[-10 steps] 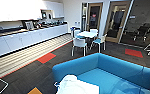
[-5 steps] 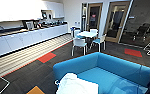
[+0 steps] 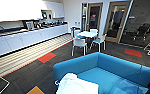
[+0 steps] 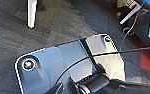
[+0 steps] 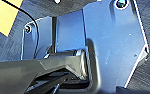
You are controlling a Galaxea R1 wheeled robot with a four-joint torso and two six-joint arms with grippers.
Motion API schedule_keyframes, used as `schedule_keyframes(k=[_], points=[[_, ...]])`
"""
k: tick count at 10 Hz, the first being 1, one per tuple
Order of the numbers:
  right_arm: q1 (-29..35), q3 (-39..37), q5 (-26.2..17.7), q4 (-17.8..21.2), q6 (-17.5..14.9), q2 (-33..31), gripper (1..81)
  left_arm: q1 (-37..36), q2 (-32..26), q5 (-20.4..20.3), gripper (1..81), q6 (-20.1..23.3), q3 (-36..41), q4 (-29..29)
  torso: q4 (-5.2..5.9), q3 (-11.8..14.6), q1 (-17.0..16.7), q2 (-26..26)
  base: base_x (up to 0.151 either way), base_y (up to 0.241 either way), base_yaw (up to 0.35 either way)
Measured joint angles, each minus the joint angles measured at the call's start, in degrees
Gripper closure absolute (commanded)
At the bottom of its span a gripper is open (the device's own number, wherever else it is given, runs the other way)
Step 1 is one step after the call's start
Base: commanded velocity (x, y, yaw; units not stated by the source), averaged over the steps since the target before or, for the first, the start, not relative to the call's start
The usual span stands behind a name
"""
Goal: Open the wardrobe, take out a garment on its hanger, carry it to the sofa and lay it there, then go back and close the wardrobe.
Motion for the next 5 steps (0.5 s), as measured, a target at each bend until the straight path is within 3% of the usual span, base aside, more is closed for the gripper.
schedule_keyframes(k=[5], points=[[-0.66,0.0,-0.17,-0.04,-0.16,-0.04,1.0,2.51,4.57,0.39,1.0,0.0,-6.45,-0.02,0.0,6.71,-0.01,-0.02,0.0,0.0,0.0]])
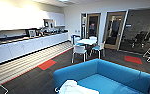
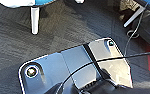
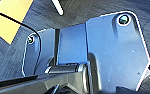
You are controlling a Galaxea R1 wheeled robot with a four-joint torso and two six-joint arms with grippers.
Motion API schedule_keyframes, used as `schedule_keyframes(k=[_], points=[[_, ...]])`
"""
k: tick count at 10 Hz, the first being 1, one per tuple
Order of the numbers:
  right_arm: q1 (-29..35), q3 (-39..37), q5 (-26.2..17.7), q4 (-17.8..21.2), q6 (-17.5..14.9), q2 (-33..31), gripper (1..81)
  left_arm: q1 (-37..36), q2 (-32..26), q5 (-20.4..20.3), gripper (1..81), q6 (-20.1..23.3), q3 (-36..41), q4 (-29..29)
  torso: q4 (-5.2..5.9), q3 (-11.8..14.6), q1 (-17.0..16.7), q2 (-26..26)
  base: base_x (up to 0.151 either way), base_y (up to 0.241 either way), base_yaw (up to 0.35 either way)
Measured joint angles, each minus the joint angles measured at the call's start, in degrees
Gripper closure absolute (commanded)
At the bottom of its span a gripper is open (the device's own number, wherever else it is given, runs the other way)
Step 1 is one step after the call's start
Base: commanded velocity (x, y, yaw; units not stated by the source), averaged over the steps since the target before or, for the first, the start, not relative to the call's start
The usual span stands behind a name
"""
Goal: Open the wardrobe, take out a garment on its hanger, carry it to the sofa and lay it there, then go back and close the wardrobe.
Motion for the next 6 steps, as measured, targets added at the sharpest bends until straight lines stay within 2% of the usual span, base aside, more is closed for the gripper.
schedule_keyframes(k=[2,6], points=[[-0.13,0.0,0.01,0.01,0.02,0.0,1.0,0.55,2.32,-0.09,1.0,0.0,-2.29,0.0,0.0,1.0,-0.07,-0.07,0.0,0.0,0.0],[-0.16,0.0,0.0,0.0,0.0,0.0,1.0,0.72,2.89,-0.09,1.0,0.0,-2.57,0.0,0.0,0.96,-0.07,-0.09,0.0,0.0,0.0]])
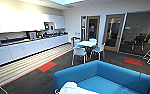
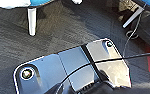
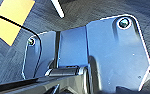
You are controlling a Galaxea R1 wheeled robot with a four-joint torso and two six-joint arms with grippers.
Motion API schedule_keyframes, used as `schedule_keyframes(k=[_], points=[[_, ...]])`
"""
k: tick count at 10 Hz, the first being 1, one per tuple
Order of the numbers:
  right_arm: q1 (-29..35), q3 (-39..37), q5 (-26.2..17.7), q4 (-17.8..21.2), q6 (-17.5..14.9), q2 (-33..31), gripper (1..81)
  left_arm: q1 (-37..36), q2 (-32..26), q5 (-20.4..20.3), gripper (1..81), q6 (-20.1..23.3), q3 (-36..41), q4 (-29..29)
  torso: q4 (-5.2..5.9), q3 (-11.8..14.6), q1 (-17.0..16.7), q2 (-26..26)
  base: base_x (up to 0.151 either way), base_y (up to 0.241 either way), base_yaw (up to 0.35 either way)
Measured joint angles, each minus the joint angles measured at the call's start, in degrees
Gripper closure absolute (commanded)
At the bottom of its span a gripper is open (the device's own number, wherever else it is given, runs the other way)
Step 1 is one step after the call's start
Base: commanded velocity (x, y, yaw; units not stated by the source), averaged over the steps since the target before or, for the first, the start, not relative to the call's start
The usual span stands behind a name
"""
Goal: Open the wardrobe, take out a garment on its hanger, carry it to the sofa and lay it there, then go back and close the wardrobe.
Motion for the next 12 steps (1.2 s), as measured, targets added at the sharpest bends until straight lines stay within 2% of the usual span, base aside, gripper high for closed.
schedule_keyframes(k=[3,5,12], points=[[0.0,0.0,0.01,0.0,0.02,0.02,1.0,0.02,0.69,0.0,1.0,0.0,-2.5,0.0,0.0,0.0,0.0,0.0,0.0,0.0,0.107],[0.02,0.0,-0.02,0.0,0.0,0.0,1.0,0.0,1.85,0.0,1.0,0.0,-4.61,0.0,0.0,0.0,0.0,0.0,0.0,0.0,0.236],[0.33,-0.15,-0.16,-0.02,0.02,0.0,1.0,-0.02,2.6,0.09,1.0,0.02,-4.77,0.05,0.0,-0.24,0.05,-0.02,0.0,0.0,0.237]])
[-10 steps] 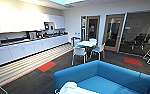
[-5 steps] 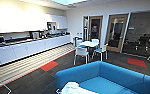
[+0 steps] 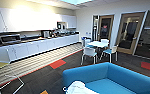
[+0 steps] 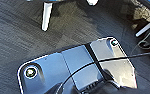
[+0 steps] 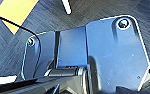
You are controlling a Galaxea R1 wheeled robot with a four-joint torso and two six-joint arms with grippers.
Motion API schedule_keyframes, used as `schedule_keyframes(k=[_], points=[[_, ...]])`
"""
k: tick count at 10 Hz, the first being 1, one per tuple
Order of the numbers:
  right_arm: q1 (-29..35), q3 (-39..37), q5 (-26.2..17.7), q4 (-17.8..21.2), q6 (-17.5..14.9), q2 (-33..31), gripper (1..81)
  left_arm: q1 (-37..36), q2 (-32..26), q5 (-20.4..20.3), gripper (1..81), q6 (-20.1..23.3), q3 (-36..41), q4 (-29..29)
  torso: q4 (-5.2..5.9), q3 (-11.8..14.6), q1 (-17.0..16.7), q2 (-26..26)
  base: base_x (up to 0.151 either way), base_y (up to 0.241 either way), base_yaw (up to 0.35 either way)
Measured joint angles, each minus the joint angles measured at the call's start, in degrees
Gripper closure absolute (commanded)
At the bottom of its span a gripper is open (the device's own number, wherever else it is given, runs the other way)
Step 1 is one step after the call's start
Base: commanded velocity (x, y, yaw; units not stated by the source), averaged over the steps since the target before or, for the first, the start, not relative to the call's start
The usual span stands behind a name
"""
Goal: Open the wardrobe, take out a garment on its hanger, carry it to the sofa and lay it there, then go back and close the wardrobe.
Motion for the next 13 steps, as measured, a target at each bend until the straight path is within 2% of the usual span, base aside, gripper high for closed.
schedule_keyframes(k=[1,5,7,13], points=[[-0.09,0.0,0.07,0.02,0.0,0.11,1.0,-0.2,-0.05,-0.17,1.0,0.0,-0.02,0.0,0.0,-0.92,-0.02,-0.02,0.0,0.0,0.23],[0.46,0.01,0.13,0.02,0.0,0.02,1.0,-0.56,0.24,-0.13,1.0,0.0,-0.02,0.02,0.0,-7.72,0.03,0.02,0.0,0.0,0.23],[1.1,0.01,0.27,0.02,-0.02,0.04,1.0,-1.11,0.26,-0.41,1.0,0.0,-0.02,0.02,0.0,-8.46,0.06,0.02,0.0,0.0,0.229],[1.07,0.0,0.24,0.0,-0.02,0.02,1.0,-1.13,0.74,-0.59,1.0,0.0,-0.02,0.02,0.0,-8.28,0.08,0.04,0.0,0.0,0.232]])
